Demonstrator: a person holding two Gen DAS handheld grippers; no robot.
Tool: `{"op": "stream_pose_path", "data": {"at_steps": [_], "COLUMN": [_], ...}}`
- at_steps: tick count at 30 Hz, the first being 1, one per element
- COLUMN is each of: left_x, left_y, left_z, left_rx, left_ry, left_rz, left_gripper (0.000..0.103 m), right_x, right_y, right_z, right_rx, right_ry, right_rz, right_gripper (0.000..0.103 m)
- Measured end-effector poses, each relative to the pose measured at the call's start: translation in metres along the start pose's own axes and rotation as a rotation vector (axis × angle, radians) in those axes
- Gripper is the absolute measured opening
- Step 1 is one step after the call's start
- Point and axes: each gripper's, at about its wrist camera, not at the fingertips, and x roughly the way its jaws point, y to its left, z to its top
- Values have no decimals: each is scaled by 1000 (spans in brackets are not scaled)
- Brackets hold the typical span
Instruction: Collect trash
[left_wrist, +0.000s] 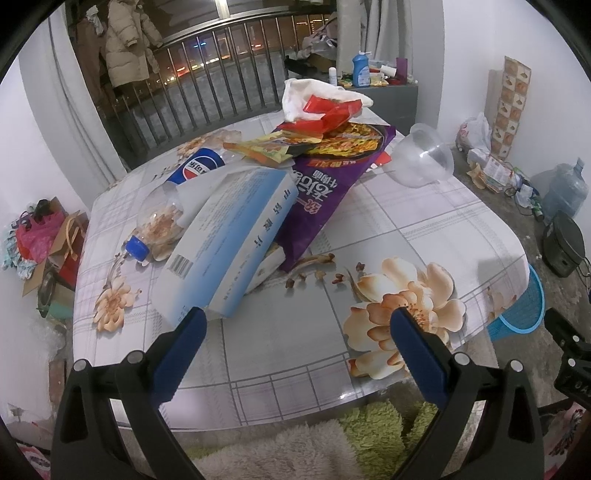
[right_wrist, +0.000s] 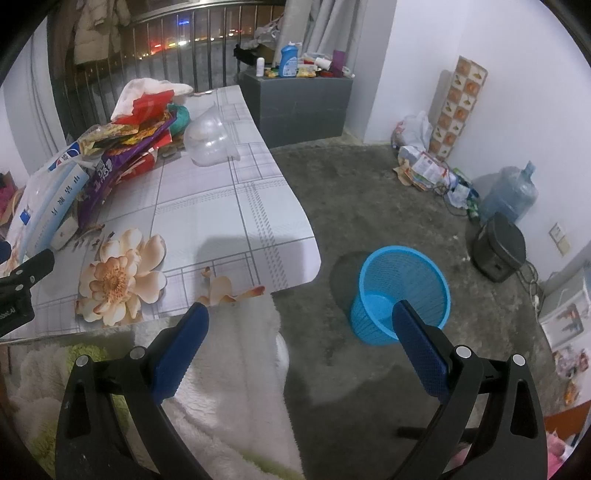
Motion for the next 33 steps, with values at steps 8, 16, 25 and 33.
{"op": "stream_pose_path", "data": {"at_steps": [8,16,25,33], "left_x": [0,0,0,-2], "left_y": [-1,-1,-1,10], "left_z": [-1,-1,-2,-4], "left_rx": [-2,-2,-11,-42], "left_ry": [-1,0,-4,-17], "left_rz": [6,6,-3,-29], "left_gripper": [97,97,97,97], "right_x": [0,-1,-4,-9], "right_y": [0,-1,5,4], "right_z": [0,0,3,7], "right_rx": [3,3,16,41], "right_ry": [0,-2,-20,-70], "right_rz": [4,5,19,40], "right_gripper": [95,95,95,95]}}
